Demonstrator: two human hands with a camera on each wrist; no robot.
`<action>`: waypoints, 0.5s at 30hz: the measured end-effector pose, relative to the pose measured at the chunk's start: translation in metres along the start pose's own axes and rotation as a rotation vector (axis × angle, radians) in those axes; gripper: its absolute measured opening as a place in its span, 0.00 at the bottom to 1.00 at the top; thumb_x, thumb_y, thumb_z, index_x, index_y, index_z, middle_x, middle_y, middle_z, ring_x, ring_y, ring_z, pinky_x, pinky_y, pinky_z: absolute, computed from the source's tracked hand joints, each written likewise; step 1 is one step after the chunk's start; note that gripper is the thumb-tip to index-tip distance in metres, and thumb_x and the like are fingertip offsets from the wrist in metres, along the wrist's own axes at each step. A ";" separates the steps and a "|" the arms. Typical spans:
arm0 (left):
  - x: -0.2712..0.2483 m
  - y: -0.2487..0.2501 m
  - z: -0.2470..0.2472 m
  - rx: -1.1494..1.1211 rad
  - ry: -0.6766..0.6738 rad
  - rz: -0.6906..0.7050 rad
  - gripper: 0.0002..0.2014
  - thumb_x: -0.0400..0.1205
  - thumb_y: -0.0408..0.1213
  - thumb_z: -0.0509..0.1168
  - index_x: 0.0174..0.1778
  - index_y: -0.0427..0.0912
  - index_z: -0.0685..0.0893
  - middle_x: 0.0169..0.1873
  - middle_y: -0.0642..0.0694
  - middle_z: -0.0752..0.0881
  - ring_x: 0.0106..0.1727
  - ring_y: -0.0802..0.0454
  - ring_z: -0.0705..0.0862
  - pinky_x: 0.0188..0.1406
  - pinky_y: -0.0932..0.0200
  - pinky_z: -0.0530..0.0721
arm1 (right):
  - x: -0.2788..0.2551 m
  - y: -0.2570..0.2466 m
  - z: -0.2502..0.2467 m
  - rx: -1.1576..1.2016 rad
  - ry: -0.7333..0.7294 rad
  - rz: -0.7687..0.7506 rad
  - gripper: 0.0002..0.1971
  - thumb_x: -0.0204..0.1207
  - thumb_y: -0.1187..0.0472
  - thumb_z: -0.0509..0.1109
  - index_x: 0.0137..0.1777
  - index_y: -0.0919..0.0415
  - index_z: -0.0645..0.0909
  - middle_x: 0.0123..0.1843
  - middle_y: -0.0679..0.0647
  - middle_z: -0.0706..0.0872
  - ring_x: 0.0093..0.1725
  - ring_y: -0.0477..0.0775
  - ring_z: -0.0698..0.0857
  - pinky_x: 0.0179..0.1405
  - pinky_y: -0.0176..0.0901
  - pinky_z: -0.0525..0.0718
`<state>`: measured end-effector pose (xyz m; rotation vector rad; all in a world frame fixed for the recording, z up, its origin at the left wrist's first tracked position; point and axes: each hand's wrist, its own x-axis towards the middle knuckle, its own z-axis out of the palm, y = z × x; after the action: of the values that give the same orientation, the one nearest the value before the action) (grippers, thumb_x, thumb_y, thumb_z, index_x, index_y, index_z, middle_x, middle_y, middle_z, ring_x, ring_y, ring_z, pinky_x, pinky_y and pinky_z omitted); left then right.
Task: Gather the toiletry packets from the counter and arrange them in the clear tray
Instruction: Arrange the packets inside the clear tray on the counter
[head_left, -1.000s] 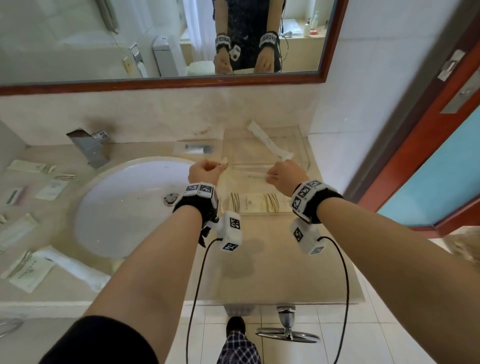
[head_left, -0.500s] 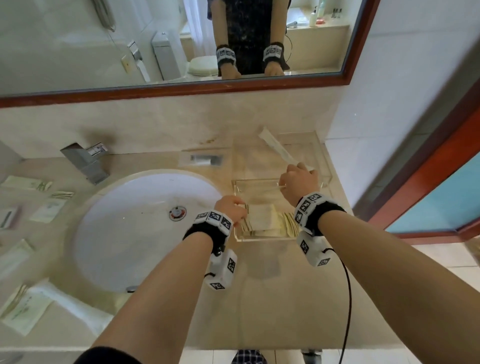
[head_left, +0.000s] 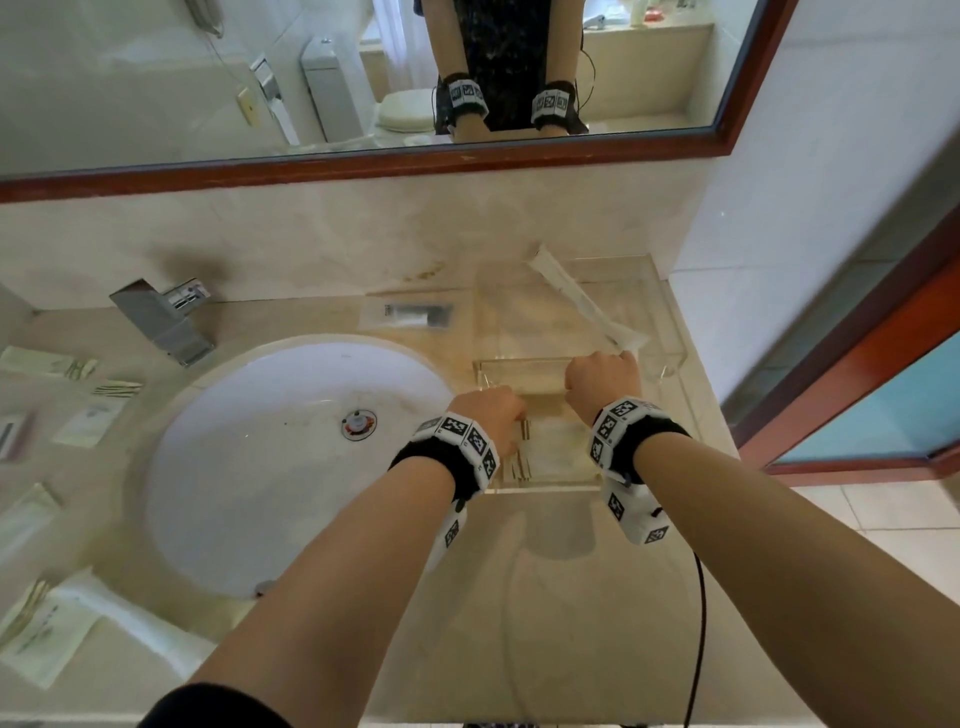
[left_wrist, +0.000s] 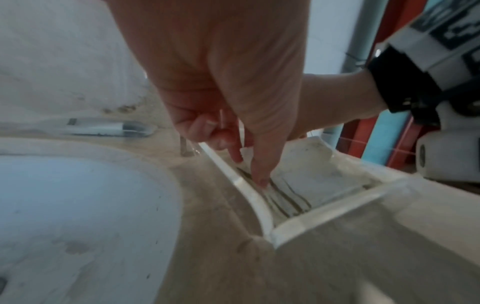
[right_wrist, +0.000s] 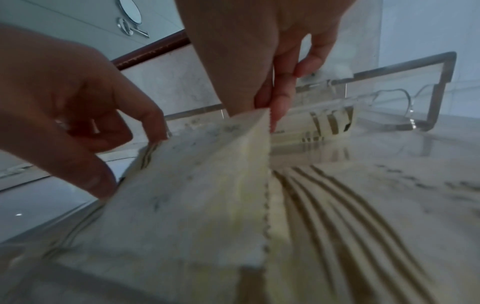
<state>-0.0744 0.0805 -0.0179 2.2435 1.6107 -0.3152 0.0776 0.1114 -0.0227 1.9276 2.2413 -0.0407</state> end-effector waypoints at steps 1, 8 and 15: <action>0.000 0.000 0.001 0.027 0.018 0.028 0.20 0.78 0.35 0.69 0.66 0.46 0.79 0.60 0.46 0.80 0.54 0.43 0.85 0.51 0.52 0.84 | 0.000 0.000 0.001 0.009 0.000 -0.008 0.09 0.80 0.65 0.61 0.51 0.57 0.83 0.43 0.53 0.88 0.48 0.58 0.87 0.58 0.50 0.77; 0.003 0.008 0.007 0.003 0.035 0.127 0.23 0.79 0.43 0.66 0.72 0.48 0.75 0.66 0.47 0.77 0.65 0.45 0.79 0.63 0.48 0.80 | 0.003 -0.003 0.015 0.081 -0.068 -0.023 0.13 0.82 0.63 0.60 0.54 0.57 0.87 0.51 0.56 0.88 0.50 0.58 0.87 0.41 0.43 0.78; 0.007 0.015 0.011 0.103 -0.029 0.102 0.30 0.76 0.42 0.71 0.75 0.46 0.72 0.64 0.44 0.76 0.65 0.42 0.77 0.60 0.45 0.82 | 0.000 0.009 0.009 0.228 -0.088 0.044 0.16 0.81 0.48 0.63 0.57 0.58 0.86 0.53 0.57 0.88 0.51 0.58 0.86 0.44 0.44 0.81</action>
<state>-0.0580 0.0774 -0.0284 2.3772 1.4905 -0.4095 0.0874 0.1114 -0.0303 2.0403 2.2191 -0.3829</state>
